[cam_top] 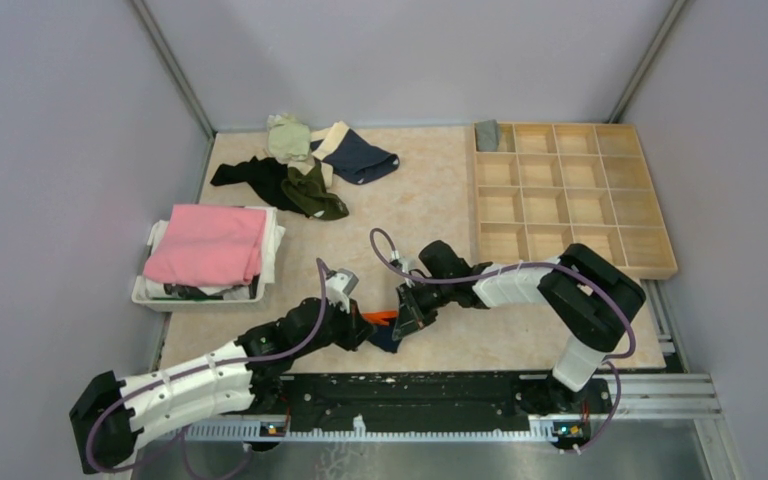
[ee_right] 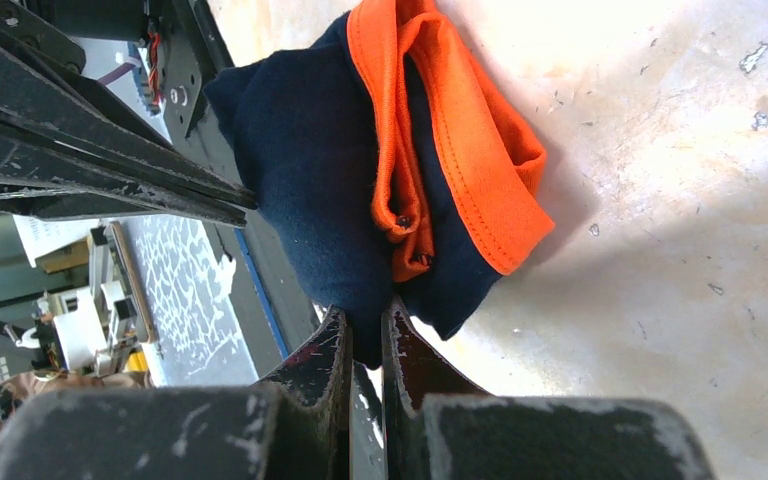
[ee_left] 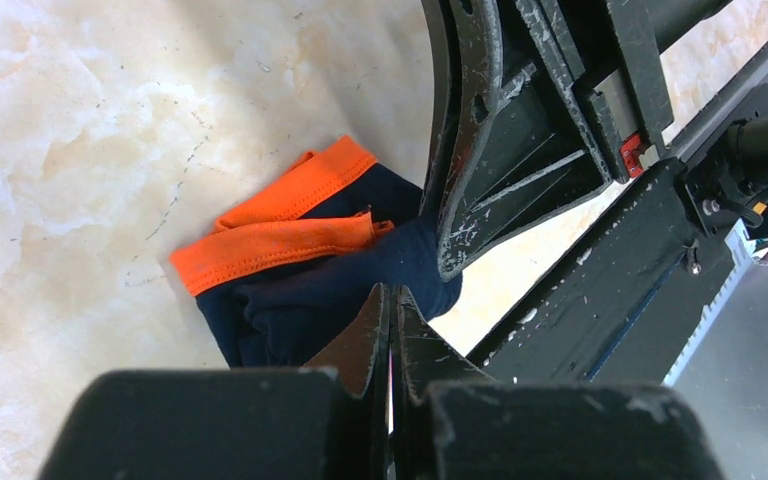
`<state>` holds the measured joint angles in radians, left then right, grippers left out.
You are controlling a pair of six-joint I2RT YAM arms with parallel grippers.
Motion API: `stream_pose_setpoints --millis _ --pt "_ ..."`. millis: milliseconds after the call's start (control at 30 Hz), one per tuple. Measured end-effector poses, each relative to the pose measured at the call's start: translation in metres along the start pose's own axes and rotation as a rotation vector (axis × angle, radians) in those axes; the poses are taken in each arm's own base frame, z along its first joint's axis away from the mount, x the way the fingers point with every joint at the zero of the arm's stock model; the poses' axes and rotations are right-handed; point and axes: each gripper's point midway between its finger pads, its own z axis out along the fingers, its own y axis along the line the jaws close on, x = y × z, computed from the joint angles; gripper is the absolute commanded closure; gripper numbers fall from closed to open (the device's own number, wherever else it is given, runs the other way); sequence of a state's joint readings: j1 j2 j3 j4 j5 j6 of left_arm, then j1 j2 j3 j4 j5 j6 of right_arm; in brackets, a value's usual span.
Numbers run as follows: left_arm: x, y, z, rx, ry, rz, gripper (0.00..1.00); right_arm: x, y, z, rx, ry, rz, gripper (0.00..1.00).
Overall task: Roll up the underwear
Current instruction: Roll the underwear to the center of the board.
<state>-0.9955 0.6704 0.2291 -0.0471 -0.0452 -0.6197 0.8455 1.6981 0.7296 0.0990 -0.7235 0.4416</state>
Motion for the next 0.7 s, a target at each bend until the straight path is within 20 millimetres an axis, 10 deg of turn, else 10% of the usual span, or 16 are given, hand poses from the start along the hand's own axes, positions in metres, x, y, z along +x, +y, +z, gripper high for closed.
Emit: stream_pose_setpoints --millis 333,700 --pt "0.007 0.010 0.008 -0.030 -0.010 -0.021 1.00 -0.001 -0.002 -0.001 0.011 -0.001 0.014 0.93" --pt "0.004 0.018 0.018 -0.087 -0.037 -0.074 1.00 -0.004 -0.005 -0.006 0.058 -0.012 -0.002 0.62"
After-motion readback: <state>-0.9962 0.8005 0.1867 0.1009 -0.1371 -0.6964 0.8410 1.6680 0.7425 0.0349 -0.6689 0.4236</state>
